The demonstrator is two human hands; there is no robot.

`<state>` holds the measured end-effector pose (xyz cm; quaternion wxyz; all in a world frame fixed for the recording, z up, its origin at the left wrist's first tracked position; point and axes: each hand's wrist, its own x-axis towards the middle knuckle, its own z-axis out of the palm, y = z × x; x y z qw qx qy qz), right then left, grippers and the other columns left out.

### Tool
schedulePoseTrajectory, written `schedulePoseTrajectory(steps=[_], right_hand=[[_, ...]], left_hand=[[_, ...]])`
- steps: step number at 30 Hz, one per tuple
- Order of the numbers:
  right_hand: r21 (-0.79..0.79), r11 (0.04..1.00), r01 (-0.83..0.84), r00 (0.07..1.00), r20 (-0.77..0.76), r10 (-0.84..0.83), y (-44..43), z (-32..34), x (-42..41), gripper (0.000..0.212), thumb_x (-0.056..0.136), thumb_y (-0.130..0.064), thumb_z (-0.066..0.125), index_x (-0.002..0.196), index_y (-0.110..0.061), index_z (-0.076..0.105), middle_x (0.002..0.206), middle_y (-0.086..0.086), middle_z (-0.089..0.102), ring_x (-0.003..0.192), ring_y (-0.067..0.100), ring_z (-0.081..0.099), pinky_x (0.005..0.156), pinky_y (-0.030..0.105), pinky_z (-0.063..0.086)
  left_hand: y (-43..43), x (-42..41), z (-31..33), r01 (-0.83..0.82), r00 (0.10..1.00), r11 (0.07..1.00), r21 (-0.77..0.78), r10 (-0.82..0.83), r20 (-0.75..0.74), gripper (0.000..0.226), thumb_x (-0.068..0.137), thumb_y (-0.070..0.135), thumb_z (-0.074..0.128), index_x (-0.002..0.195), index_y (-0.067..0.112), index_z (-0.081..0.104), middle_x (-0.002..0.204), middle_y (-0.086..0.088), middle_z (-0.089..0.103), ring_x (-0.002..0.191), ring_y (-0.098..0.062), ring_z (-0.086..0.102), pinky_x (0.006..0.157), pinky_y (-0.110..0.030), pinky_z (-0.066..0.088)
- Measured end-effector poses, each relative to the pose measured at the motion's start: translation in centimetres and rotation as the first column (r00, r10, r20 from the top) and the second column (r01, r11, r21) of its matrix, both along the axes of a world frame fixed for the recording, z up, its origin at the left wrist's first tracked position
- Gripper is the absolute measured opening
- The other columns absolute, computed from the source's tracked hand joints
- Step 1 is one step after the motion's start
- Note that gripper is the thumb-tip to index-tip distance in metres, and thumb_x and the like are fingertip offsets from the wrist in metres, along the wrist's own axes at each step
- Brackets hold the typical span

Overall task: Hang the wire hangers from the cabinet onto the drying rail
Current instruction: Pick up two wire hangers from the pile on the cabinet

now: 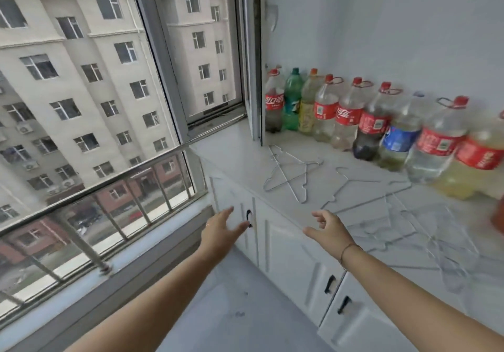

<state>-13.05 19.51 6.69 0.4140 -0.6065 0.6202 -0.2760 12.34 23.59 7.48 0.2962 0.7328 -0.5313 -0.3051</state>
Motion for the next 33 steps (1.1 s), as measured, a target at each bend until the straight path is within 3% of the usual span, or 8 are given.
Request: schedulePoseTrajectory(steps=[8, 17, 22, 26, 29, 33], right_hand=[[0.034, 0.984, 0.177, 0.984, -0.038, -0.176, -6.2, -3.3, -8.2, 0.042, 0.079, -0.023, 0.069, 0.117, -0.011, 0.054, 0.121, 0.012, 0.051, 0.11, 0.022, 0.053, 0.093, 0.032, 0.043], [0.063, 0.928, 0.367, 0.93, -0.043, -0.365, -13.9, -5.8, -9.7, 0.024, 0.078, -0.025, 0.07, 0.094, -0.01, 0.06, 0.088, 0.005, 0.06, 0.088, 0.024, 0.058, 0.082, 0.033, 0.045], [0.111, 0.891, 0.44, 0.898, -0.072, -0.434, -19.6, -6.9, -9.3, 0.026, 0.08, -0.027, 0.068, 0.095, -0.007, 0.064, 0.086, 0.003, 0.06, 0.089, 0.024, 0.059, 0.08, 0.031, 0.045], [0.177, 0.838, 0.516, 0.856, -0.128, -0.5, -23.7, -8.1, -9.1, 0.027, 0.081, -0.029, 0.066, 0.093, -0.004, 0.065, 0.087, 0.008, 0.063, 0.092, 0.028, 0.06, 0.08, 0.033, 0.046], [0.235, 0.802, 0.549, 0.835, -0.184, -0.518, -26.1, -9.5, -9.1, 0.03, 0.08, -0.032, 0.066, 0.092, -0.005, 0.068, 0.094, 0.013, 0.069, 0.094, 0.03, 0.063, 0.075, 0.03, 0.044], [0.285, 0.766, 0.576, 0.817, -0.248, -0.521, -28.1, -11.2, -9.0, 0.036, 0.08, -0.036, 0.066, 0.1, -0.006, 0.069, 0.104, 0.014, 0.07, 0.099, 0.03, 0.063, 0.08, 0.031, 0.045]], left_hand=[[-7.4, -6.4, -2.9, 0.008, 0.998, 0.996, 0.092, -0.014, 0.061, 0.062, 0.085, 0.047, 0.06, 0.138, 0.019, 0.044, 0.143, -0.005, 0.045, 0.134, -0.022, 0.038, 0.11, -0.039, 0.031], [-18.5, -6.9, -5.4, 0.011, 0.992, 0.992, 0.124, -0.027, 0.124, 0.057, 0.087, 0.047, 0.057, 0.135, 0.018, 0.046, 0.141, -0.005, 0.047, 0.131, -0.023, 0.042, 0.106, -0.038, 0.034], [-25.2, -5.9, -7.8, 0.039, 0.986, 0.987, 0.158, -0.064, 0.155, 0.055, 0.087, 0.045, 0.056, 0.133, 0.016, 0.049, 0.136, -0.007, 0.05, 0.127, -0.025, 0.044, 0.092, -0.032, 0.042], [-30.1, -4.9, -9.3, 0.036, 0.975, 0.98, 0.198, -0.077, 0.208, 0.052, 0.088, 0.046, 0.055, 0.131, 0.018, 0.052, 0.134, -0.007, 0.052, 0.126, -0.026, 0.046, 0.103, -0.036, 0.037], [-33.5, -4.1, -10.4, 0.047, 0.973, 0.972, 0.229, -0.096, 0.209, 0.05, 0.088, 0.044, 0.055, 0.129, 0.016, 0.053, 0.131, -0.009, 0.054, 0.123, -0.027, 0.048, 0.103, -0.037, 0.038], [-36.5, -3.5, -11.9, 0.051, 0.964, 0.96, 0.275, -0.119, 0.236, 0.046, 0.087, 0.044, 0.056, 0.124, 0.017, 0.056, 0.123, -0.008, 0.059, 0.118, -0.028, 0.051, 0.097, -0.035, 0.041]])
